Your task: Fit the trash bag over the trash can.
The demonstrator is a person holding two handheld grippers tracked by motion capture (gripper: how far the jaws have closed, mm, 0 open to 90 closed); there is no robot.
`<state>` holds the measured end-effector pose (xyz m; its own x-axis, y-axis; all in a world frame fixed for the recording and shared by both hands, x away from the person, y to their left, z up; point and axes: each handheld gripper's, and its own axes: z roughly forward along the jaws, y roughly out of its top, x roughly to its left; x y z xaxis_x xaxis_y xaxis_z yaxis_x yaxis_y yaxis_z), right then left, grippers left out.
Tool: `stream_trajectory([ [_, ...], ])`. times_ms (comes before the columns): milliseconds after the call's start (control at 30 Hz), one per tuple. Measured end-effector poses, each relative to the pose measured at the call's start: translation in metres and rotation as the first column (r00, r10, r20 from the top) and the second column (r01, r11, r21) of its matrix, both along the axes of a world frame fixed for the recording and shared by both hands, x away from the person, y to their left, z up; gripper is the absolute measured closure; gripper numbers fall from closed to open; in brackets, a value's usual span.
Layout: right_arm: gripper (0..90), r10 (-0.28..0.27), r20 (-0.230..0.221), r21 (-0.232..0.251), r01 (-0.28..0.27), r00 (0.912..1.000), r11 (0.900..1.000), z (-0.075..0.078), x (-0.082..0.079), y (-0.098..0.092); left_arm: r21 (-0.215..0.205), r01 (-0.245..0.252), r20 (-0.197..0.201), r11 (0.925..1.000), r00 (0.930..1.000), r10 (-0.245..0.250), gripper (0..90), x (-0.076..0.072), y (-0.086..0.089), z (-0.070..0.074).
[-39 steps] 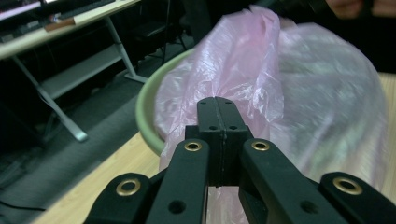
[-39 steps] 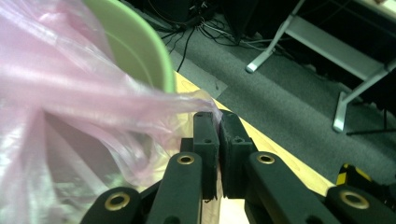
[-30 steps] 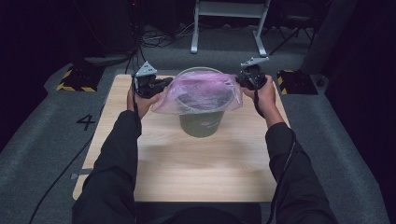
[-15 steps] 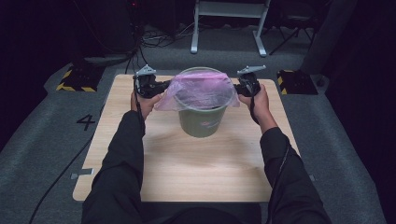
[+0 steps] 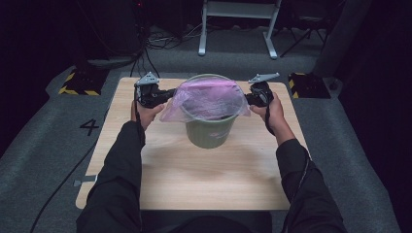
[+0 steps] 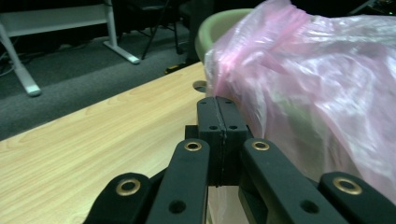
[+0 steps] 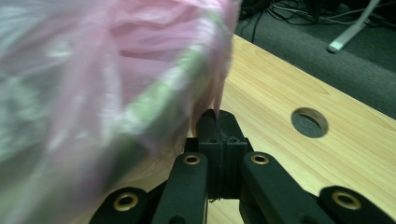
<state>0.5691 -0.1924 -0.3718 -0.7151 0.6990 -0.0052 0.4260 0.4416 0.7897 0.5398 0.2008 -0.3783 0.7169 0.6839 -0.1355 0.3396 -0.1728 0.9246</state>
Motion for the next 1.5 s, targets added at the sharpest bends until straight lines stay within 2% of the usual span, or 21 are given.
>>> stream_trajectory([
  [67, 90.0, -0.038, 0.006, -0.006, 0.038, 0.9993, 0.999, 0.001, 0.005, -0.002, -0.001, -0.027, 0.004, 0.9996, 0.9996, 0.027, 90.0, 0.005, -0.001, 0.001],
  [200, 90.0, -0.109, 0.026, 0.031, 0.108, 0.9937, 0.994, 0.002, 0.016, -0.006, -0.004, -0.098, 0.023, 0.9952, 0.9949, 0.098, 90.0, 0.013, -0.003, -0.001],
  [233, 90.0, -0.13, 0.036, 0.049, 0.128, 0.9908, 0.991, 0.003, 0.019, -0.007, -0.011, -0.117, 0.02, 0.9931, 0.9929, 0.117, 90.0, 0.016, -0.003, -0.001],
  [333, 90.0, -0.168, 0.065, 0.064, 0.164, 0.9836, 0.984, 0.004, 0.024, -0.004, 0.002, -0.155, -0.004, 0.988, 0.988, 0.155, 90.0, 0.024, -0.005, -0.004],
  [400, 90.0, -0.177, 0.068, 0.05, 0.174, 0.9819, 0.983, 0.004, 0.028, 0.002, 0.032, -0.166, -0.025, 0.9856, 0.9856, 0.167, 90.0, 0.029, -0.008, -0.007],
  [467, 90.0, -0.178, 0.065, 0.024, 0.177, 0.9819, 0.984, 0.002, 0.031, 0.008, 0.07, -0.172, -0.067, 0.9825, 0.982, 0.177, 90.0, 0.034, -0.012, -0.011],
  [533, 90.0, -0.176, 0.033, 0.013, 0.176, 0.9838, 0.984, -0.002, 0.034, 0.012, 0.082, -0.178, -0.099, 0.9805, 0.9775, 0.186, 90.0, 0.037, -0.015, -0.014],
  [567, 90.0, -0.177, 0.015, 0.009, 0.177, 0.9842, 0.984, -0.004, 0.036, 0.013, 0.074, -0.167, -0.12, 0.9831, 0.9772, 0.175, 90.0, 0.037, -0.016, -0.016],
  [667, 89.9, -0.155, -0.016, 0.006, 0.155, 0.9877, 0.988, -0.012, 0.036, 0.014, 0.095, -0.127, -0.167, 0.9873, 0.9756, 0.142, 89.7, 0.039, -0.018, -0.022],
  [800, 89.8, -0.157, -0.054, 0.008, 0.158, 0.9861, 0.987, -0.023, 0.036, 0.007, 0.107, -0.126, -0.236, 0.9862, 0.9605, 0.148, 86.4, 0.04, -0.014, -0.032],
  [833, 89.5, -0.156, -0.061, 0.018, 0.157, 0.9858, 0.987, -0.026, 0.036, 0.004, 0.109, -0.139, -0.228, 0.9843, 0.9603, 0.161, 84.8, 0.039, -0.012, -0.034],
  [900, 87.0, -0.149, -0.058, 0.035, 0.151, 0.9871, 0.988, -0.031, 0.033, 0.0, 0.074, -0.139, -0.202, 0.9874, 0.9675, 0.152, 77.7, 0.035, -0.008, -0.034],
  [933, 84.9, -0.143, -0.049, 0.033, 0.145, 0.9885, 0.989, -0.031, 0.032, -0.001, 0.07, -0.144, -0.184, 0.9872, 0.9709, 0.154, 73.8, 0.032, -0.006, -0.032],
  [1067, 68.2, -0.137, 0.0, 0.008, 0.137, 0.9905, 0.99, -0.028, 0.023, -0.007, 0.128, -0.161, -0.118, 0.9787, 0.9773, 0.176, 49.3, 0.016, 0.002, -0.025],
  [1133, 59.2, -0.137, 0.017, -0.018, 0.138, 0.9904, 0.99, -0.027, 0.019, -0.014, 0.149, -0.186, -0.08, 0.9712, 0.9767, 0.199, 38.2, 0.005, 0.009, -0.023],
  [1233, 48.7, -0.132, 0.035, -0.045, 0.134, 0.9906, 0.99, -0.026, 0.011, -0.025, 0.141, -0.185, -0.037, 0.9727, 0.9808, 0.192, 32.4, -0.011, 0.024, -0.02],
  [1300, 46.2, -0.142, 0.05, -0.048, 0.144, 0.9886, 0.988, -0.025, 0.006, -0.032, 0.156, -0.161, -0.002, 0.9745, 0.9866, 0.163, 30.5, -0.023, 0.03, -0.018],
  [1367, 42.4, -0.145, 0.073, -0.047, 0.149, 0.9868, 0.988, -0.021, 0.0, -0.04, 0.186, -0.136, 0.032, 0.9731, 0.9907, 0.132, 29.2, -0.035, 0.033, -0.016],
  [1433, 39.3, -0.142, 0.093, -0.046, 0.147, 0.9855, 0.988, -0.017, -0.004, -0.046, 0.19, -0.095, 0.048, 0.9773, 0.995, 0.087, 28.1, -0.045, 0.034, -0.015],
  [1500, 37.7, -0.122, 0.112, -0.034, 0.126, 0.9862, 0.991, -0.012, -0.009, -0.052, 0.21, -0.041, 0.058, 0.9768, 0.9979, 0.029, 26.9, -0.053, 0.029, -0.013],
])
